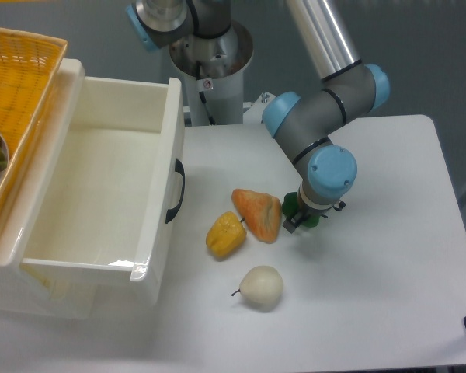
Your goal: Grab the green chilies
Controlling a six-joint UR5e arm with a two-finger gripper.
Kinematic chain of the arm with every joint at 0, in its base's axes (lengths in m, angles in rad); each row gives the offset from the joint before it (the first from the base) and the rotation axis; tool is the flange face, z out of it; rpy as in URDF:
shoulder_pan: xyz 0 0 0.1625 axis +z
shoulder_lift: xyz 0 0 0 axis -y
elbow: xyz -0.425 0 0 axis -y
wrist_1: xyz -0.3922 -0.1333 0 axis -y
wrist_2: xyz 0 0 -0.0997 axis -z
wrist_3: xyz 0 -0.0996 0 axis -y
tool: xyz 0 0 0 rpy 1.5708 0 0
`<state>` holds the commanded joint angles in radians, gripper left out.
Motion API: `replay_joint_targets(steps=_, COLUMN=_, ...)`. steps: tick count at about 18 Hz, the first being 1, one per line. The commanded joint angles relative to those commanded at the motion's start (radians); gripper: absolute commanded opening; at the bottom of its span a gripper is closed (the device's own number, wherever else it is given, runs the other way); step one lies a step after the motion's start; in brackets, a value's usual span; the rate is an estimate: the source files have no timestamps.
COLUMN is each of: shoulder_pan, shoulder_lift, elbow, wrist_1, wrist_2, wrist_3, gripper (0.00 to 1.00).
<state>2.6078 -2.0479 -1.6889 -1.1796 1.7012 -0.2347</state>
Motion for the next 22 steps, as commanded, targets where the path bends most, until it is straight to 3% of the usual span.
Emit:
replay_joint_targets(steps=5, shoulder_pan=0.003, shoulder_lift=0.000, elbow=-0.002, wrist_1=0.000, wrist_2=0.000, wrist_3=-0.008, gripper=0.81)
replay_joint_targets(steps=6, shoulder_pan=0.005, shoulder_lift=0.000, elbow=0.000, wrist_1=0.000, wrist_2=0.000, wrist_3=-0.009, gripper=0.72)
replay_joint_targets(steps=10, shoulder_pan=0.009, shoulder_lift=0.003, elbow=0.006, wrist_1=0.000, wrist_2=0.000, wrist_3=-0.009, gripper=0.55)
replay_joint_targets(steps=11, shoulder_pan=0.011, shoulder_lift=0.003, elbow=0.009, wrist_1=0.000, wrist_2=-0.002, wrist_3=-0.011, gripper=0.31)
replay_joint_targets(steps=13, shoulder_pan=0.020, shoulder_lift=0.011, elbow=0.011, wrist_1=0.000, wrist_2=-0.005, wrist_3=-0.008, gripper=0.17)
replay_joint_targets(steps=19, shoulder_pan=0.025, shoulder_lift=0.047, elbow=0.037, wrist_1=-0.005, wrist_2=-0.008, wrist_3=0.028, gripper=0.14)
replay_joint_targets(steps=22, shoulder_pan=0.020, shoulder_lift=0.089, elbow=0.044, wrist_1=-0.009, wrist_2=-0.002, wrist_3=0.145, gripper=0.14)
